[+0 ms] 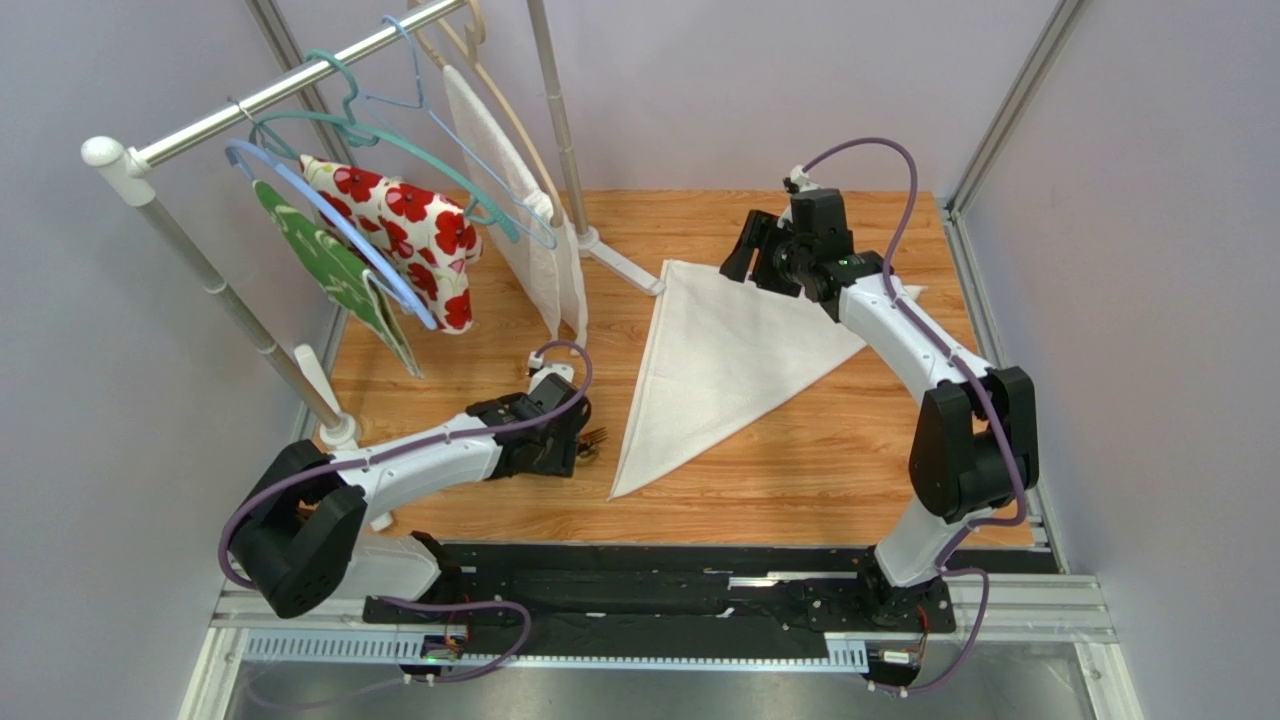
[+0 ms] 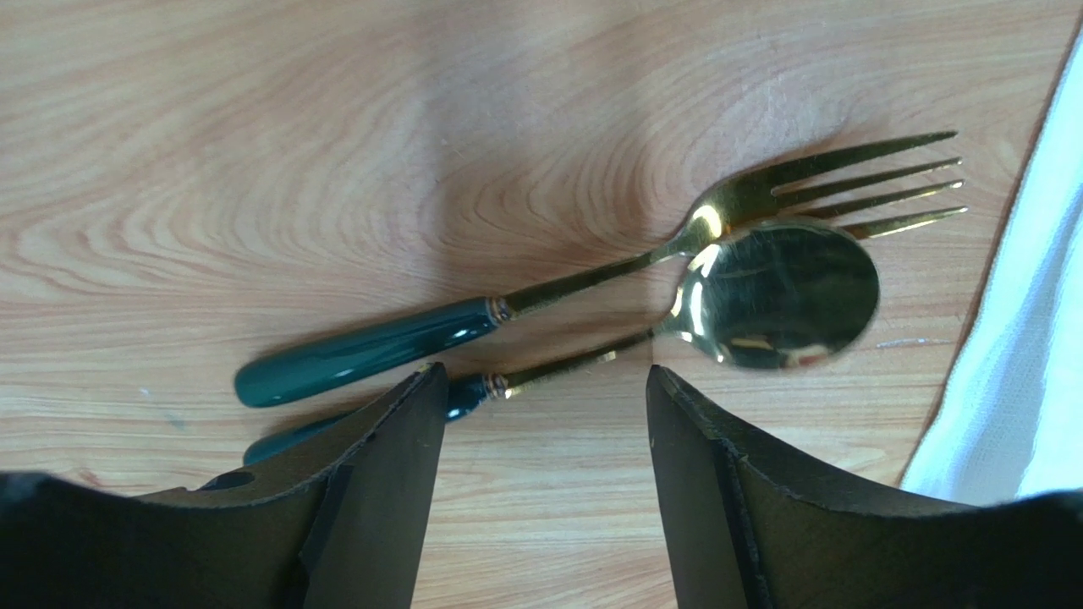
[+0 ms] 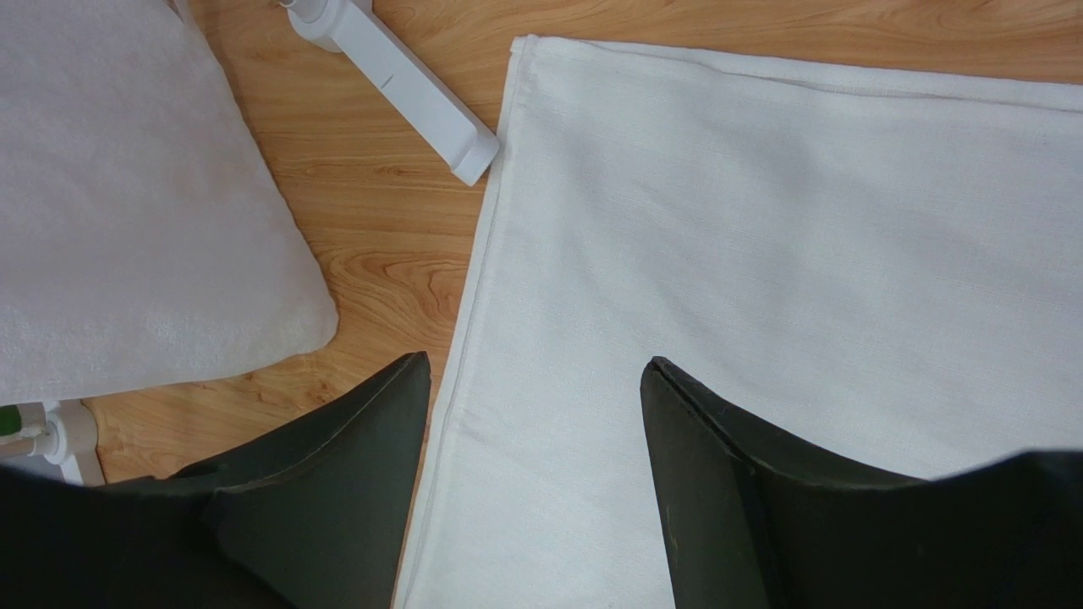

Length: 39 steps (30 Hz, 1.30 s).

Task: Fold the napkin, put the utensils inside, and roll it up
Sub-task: Fold the napkin, then grab a utensil with the left arm

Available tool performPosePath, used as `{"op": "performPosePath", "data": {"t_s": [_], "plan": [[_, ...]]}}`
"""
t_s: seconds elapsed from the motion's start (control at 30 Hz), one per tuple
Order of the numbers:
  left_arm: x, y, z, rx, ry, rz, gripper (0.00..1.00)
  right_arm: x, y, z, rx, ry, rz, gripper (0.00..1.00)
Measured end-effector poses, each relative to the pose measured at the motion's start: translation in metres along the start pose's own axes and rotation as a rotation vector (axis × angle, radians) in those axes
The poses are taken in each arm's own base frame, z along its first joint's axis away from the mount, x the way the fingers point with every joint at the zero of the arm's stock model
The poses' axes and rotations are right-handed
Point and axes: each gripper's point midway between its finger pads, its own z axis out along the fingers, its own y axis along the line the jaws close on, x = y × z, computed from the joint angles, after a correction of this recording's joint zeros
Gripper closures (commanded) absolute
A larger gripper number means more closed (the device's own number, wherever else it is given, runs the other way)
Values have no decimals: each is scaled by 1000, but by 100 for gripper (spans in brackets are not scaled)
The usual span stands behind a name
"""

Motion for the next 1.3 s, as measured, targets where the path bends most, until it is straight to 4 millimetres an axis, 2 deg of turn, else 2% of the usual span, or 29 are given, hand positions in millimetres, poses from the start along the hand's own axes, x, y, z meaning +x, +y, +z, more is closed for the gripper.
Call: {"op": "performPosePath", "data": {"t_s": [0.3, 0.43, 0.67, 0.83, 1.13, 1.23, 1.3], "plan": [[5, -20, 0, 97, 35, -41, 52, 1, -4, -5, -4, 2, 20, 35], [5, -30, 3, 130, 42, -43, 53, 2, -3, -6, -9, 6, 28, 35], [-6, -45, 8, 151, 9, -33, 62, 1, 0, -9, -21, 3, 30, 35], [-15, -47, 13, 128, -11, -46, 65, 2, 0, -13, -25, 1, 33, 35], [-30, -51, 20, 92, -29, -52, 63, 3, 0, -13, -33, 6, 36, 35], [-31, -51, 20, 94, -31, -32, 54, 4, 0, -13, -34, 9, 37, 35], [-32, -51, 17, 105, -38, -17, 41, 5, 0, -13, -34, 11, 39, 35]]}}
